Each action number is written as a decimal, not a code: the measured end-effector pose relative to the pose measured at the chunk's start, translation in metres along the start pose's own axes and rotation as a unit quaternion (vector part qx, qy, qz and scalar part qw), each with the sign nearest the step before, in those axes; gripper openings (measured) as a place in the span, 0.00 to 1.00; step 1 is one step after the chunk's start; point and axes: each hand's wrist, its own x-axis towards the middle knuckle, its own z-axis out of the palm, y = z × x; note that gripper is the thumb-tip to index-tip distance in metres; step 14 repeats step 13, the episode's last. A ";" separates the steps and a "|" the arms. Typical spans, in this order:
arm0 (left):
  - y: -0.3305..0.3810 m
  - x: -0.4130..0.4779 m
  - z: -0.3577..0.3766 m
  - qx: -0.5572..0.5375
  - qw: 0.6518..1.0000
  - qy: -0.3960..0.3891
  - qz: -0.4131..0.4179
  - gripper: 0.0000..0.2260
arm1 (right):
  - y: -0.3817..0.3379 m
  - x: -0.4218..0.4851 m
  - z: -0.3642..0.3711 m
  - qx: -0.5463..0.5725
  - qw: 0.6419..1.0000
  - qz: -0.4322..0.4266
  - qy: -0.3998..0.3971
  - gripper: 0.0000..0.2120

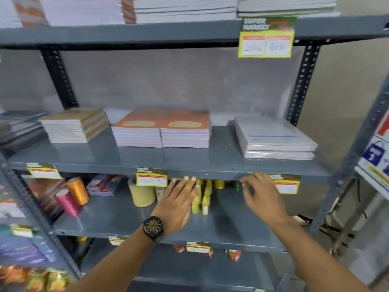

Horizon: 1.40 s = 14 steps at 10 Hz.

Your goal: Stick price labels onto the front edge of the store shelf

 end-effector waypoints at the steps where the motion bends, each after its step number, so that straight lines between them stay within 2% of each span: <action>1: -0.041 -0.027 0.001 0.005 0.998 -0.006 -0.058 0.31 | -0.056 0.008 0.035 0.032 0.998 -0.054 -0.026 0.08; 2: -0.078 -0.041 0.011 0.009 0.992 -0.043 -0.118 0.33 | -0.114 0.015 0.068 0.033 0.994 -0.092 -0.053 0.15; 3: -0.096 -0.043 0.023 -0.011 0.991 -0.057 -0.124 0.35 | -0.160 0.025 0.097 -0.036 0.983 -0.156 -0.090 0.24; 5: -0.107 -0.043 0.034 0.007 0.992 -0.052 -0.117 0.33 | -0.196 0.041 0.128 -0.157 0.969 -0.120 -0.146 0.34; 9: -0.095 -0.037 0.040 0.054 0.986 -0.052 -0.151 0.31 | -0.193 0.037 0.138 -0.248 0.949 -0.116 -0.155 0.40; 10: -0.096 -0.039 0.039 0.060 0.988 -0.053 -0.136 0.31 | -0.197 0.035 0.135 -0.273 0.938 -0.117 -0.177 0.40; 11: -0.103 -0.045 0.028 0.024 0.992 -0.052 -0.110 0.33 | -0.204 0.035 0.129 -0.269 0.941 -0.111 -0.172 0.38; 12: -0.116 -0.055 0.015 -0.031 0.994 -0.014 -0.101 0.37 | -0.201 0.034 0.116 -0.172 0.975 -0.076 -0.116 0.33; 13: -0.134 -0.059 -0.006 -0.045 0.993 0.044 -0.096 0.35 | -0.199 0.035 0.091 -0.036 0.998 0.015 -0.041 0.25; 14: -0.134 -0.059 -0.006 -0.045 0.993 0.044 -0.096 0.35 | -0.199 0.035 0.091 -0.036 0.998 0.015 -0.041 0.25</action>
